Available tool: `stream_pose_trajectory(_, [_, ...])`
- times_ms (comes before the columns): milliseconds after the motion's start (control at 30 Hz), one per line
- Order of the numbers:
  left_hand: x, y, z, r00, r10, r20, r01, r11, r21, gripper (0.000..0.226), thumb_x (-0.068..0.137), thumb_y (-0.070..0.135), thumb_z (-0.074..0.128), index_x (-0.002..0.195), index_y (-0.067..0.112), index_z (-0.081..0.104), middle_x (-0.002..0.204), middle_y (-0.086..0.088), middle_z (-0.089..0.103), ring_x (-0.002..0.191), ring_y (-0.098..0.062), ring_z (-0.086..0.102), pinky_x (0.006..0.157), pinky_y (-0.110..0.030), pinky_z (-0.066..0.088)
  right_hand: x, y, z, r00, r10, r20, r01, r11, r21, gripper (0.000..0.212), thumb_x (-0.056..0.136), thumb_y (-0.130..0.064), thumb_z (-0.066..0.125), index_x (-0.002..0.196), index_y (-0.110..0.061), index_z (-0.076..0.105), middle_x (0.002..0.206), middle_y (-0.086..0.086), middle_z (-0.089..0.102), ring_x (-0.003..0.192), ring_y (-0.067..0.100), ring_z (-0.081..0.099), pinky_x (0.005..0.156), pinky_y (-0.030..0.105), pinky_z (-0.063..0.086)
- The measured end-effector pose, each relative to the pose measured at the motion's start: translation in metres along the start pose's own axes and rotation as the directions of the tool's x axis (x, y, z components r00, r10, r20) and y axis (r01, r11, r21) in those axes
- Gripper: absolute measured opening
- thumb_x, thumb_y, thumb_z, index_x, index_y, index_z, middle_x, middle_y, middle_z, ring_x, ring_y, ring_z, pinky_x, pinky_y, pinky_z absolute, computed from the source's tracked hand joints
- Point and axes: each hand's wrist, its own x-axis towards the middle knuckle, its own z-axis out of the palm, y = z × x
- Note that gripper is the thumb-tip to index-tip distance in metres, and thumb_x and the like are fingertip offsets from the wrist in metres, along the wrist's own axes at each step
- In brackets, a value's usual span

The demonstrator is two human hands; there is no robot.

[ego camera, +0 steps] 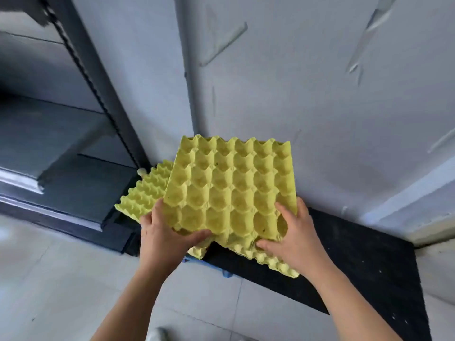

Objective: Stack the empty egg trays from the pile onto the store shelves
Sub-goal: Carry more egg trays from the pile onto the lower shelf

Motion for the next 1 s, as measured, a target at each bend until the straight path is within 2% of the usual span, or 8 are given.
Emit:
stream_pose_trajectory(67, [0.004, -0.020, -0.042, 0.998, -0.010, -0.067, 0.007, 0.999, -0.046, 0.142, 0.025, 0.076, 0.075, 0.149, 0.034, 0.019, 0.134, -0.001, 0.030, 0.127, -0.025, 0.040, 0.105, -0.042, 0.039, 0.007, -0.042, 0.016, 0.998, -0.049, 0.033, 0.050, 0.999, -0.019, 0.103, 0.062, -0.055, 0.081, 0.147, -0.028, 0.030, 0.159, 0.003, 0.000, 0.146, 0.022, 0.007, 0.117, 0.039, 0.015])
stream_pose_trajectory(167, [0.011, -0.053, -0.107, 0.986, 0.008, -0.168, -0.025, 0.995, -0.098, 0.131, 0.025, 0.077, 0.074, 0.141, 0.041, 0.025, 0.121, 0.006, 0.030, 0.123, -0.022, 0.040, 0.102, -0.036, 0.038, 0.015, -0.110, 0.047, 0.990, -0.125, 0.068, 0.128, 0.991, -0.042, 0.102, 0.063, -0.055, 0.081, 0.148, -0.030, 0.029, 0.159, 0.006, -0.003, 0.147, 0.022, 0.002, 0.116, 0.036, 0.011])
stream_pose_trajectory(333, [0.027, -0.113, -0.231, 0.968, 0.040, -0.249, -0.068, 0.992, -0.107, 0.126, 0.029, 0.078, 0.075, 0.140, 0.042, 0.026, 0.119, 0.007, 0.030, 0.123, -0.020, 0.040, 0.105, -0.037, 0.038, 0.022, -0.228, 0.115, 0.967, -0.223, 0.121, 0.230, 0.972, -0.052, 0.104, 0.062, -0.059, 0.078, 0.148, -0.033, 0.026, 0.159, 0.003, -0.007, 0.147, 0.027, 0.003, 0.115, 0.042, 0.013])
stream_pose_trajectory(433, [0.036, -0.150, -0.304, 0.960, 0.040, -0.278, -0.076, 0.990, -0.121, 0.116, 0.028, 0.076, 0.078, 0.130, 0.053, 0.026, 0.111, 0.016, 0.032, 0.116, -0.015, 0.041, 0.098, -0.032, 0.040, 0.024, -0.297, 0.159, 0.947, -0.287, 0.147, 0.293, 0.956, -0.021, 0.102, 0.062, -0.060, 0.077, 0.147, -0.033, 0.028, 0.159, 0.002, -0.007, 0.147, 0.027, 0.001, 0.114, 0.046, 0.019])
stream_pose_trajectory(567, [0.049, -0.195, -0.384, 0.926, 0.023, -0.376, -0.085, 0.985, -0.149, 0.117, 0.022, 0.082, 0.075, 0.125, 0.060, 0.025, 0.107, 0.029, 0.027, 0.112, -0.012, 0.042, 0.091, -0.026, 0.037, 0.030, -0.379, 0.212, 0.916, -0.350, 0.194, 0.356, 0.935, 0.007, 0.101, 0.064, -0.058, 0.078, 0.148, -0.032, 0.028, 0.159, 0.004, -0.006, 0.147, 0.025, -0.001, 0.115, 0.042, 0.015])
stream_pose_trajectory(700, [0.070, -0.238, -0.445, 0.882, 0.000, -0.471, -0.075, 0.987, -0.141, 0.120, 0.026, 0.078, 0.079, 0.133, 0.049, 0.033, 0.108, 0.029, 0.029, 0.108, -0.009, 0.043, 0.093, -0.026, 0.038, 0.046, -0.451, 0.258, 0.880, -0.421, 0.220, 0.427, 0.904, 0.023, 0.100, 0.064, -0.057, 0.078, 0.147, -0.029, 0.030, 0.159, 0.005, -0.001, 0.146, 0.027, 0.008, 0.114, 0.039, 0.019])
stream_pose_trajectory(900, [0.129, -0.285, -0.520, 0.837, -0.050, -0.545, -0.050, 0.985, -0.168, 0.106, 0.045, 0.045, 0.094, 0.135, 0.037, 0.039, 0.111, 0.016, 0.036, 0.095, 0.012, 0.039, 0.089, -0.023, 0.036, 0.089, -0.543, 0.322, 0.836, -0.496, 0.233, 0.498, 0.865, 0.054, 0.099, 0.066, -0.056, 0.078, 0.147, -0.026, 0.031, 0.158, 0.005, 0.002, 0.145, 0.025, 0.010, 0.115, 0.036, 0.018])
stream_pose_trajectory(1000, [0.169, -0.298, -0.553, 0.812, -0.047, -0.582, -0.050, 0.987, -0.150, 0.103, 0.050, 0.041, 0.094, 0.135, 0.026, 0.039, 0.118, 0.012, 0.037, 0.098, 0.003, 0.038, 0.090, -0.025, 0.035, 0.118, -0.585, 0.348, 0.823, -0.519, 0.229, 0.515, 0.853, 0.084, 0.098, 0.066, -0.055, 0.078, 0.147, -0.026, 0.031, 0.157, 0.002, 0.004, 0.144, 0.025, 0.013, 0.114, 0.037, 0.021])
